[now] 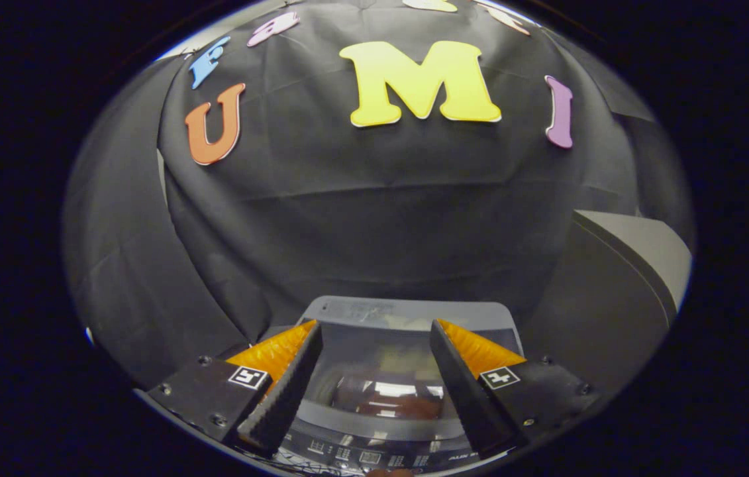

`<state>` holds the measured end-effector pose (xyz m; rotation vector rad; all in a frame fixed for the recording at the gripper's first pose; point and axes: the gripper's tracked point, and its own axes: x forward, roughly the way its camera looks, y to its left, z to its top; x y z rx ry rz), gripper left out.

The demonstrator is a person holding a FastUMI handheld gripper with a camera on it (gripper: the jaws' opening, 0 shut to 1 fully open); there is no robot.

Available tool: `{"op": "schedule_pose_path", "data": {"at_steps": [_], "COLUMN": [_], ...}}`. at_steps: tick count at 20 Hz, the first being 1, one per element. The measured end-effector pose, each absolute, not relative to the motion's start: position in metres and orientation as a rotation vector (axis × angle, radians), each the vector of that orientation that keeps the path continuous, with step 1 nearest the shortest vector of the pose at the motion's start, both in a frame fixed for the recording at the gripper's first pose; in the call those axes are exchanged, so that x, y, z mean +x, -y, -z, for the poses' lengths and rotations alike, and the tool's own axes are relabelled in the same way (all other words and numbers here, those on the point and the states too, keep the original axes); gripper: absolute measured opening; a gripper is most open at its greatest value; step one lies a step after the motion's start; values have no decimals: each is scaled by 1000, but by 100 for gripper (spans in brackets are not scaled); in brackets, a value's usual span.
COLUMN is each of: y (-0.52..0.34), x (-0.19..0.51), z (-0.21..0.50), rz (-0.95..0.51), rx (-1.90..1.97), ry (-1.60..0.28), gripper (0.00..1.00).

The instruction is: Put the clothes into the washing machine and then close the washing machine lid.

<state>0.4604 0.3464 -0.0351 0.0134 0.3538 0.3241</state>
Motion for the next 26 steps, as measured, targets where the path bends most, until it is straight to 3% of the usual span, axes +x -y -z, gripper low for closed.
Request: {"op": "schedule_pose_path", "data": {"at_steps": [12, 26], "y": [-308, -116], "x": [400, 189], "z": [38, -3], "rz": [-307, -274], "rx": [-12, 72], "ry": [-367, -155], "gripper": [100, 100]}}
